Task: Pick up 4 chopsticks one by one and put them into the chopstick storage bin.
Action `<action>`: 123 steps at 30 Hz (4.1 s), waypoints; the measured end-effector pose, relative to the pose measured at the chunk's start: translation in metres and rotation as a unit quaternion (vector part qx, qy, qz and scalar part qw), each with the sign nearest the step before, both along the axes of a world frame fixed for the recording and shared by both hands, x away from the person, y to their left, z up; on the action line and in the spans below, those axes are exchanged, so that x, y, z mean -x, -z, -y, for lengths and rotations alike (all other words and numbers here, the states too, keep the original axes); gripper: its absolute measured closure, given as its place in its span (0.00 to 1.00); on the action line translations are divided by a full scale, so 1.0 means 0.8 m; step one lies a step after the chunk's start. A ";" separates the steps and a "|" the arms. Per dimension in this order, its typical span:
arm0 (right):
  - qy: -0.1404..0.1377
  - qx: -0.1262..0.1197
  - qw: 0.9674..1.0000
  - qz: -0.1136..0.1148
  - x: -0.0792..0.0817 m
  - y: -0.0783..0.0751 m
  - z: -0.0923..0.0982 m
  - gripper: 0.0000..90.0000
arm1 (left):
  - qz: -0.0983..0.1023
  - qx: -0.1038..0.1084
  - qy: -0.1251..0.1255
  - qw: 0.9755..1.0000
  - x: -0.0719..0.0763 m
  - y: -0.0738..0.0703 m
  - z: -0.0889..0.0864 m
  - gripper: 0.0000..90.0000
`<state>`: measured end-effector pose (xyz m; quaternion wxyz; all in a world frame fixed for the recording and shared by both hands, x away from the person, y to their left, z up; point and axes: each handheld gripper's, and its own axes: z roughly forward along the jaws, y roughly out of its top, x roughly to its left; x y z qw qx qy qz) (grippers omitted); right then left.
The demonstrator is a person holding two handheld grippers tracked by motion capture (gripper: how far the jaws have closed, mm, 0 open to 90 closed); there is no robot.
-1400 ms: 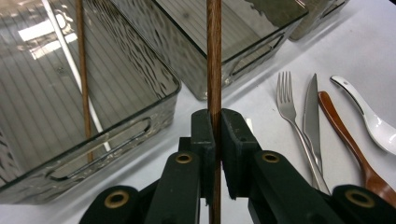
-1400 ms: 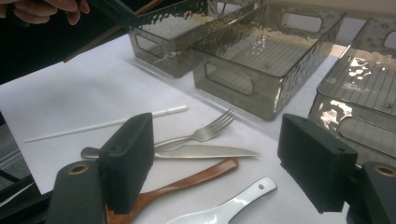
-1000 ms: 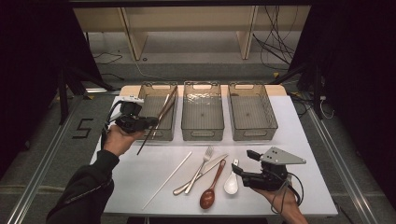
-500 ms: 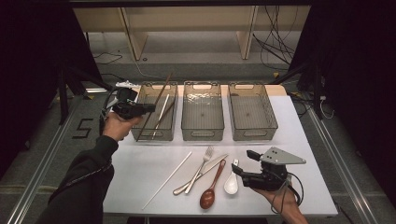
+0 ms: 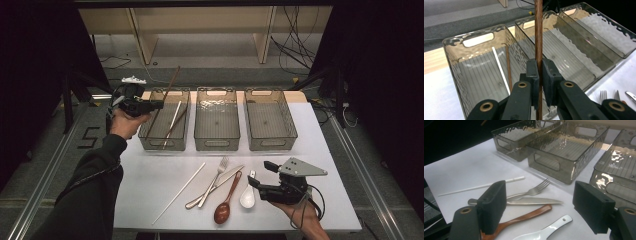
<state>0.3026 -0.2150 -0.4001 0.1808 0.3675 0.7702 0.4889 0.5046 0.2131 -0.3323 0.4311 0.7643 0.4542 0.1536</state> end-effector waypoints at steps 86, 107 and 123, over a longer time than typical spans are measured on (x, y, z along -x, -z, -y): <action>-0.006 0.000 1.000 0.002 0.002 0.000 -0.002 0.31 | -0.079 -0.052 0.005 0.995 0.080 0.043 0.023 0.22; -0.006 0.002 1.000 0.001 0.002 -0.001 -0.002 0.31 | -0.138 -0.113 0.055 0.982 0.119 0.085 0.056 0.19; -0.006 0.001 1.000 0.001 0.002 -0.001 -0.001 0.31 | -0.192 -0.190 0.094 0.958 0.147 0.118 0.090 0.23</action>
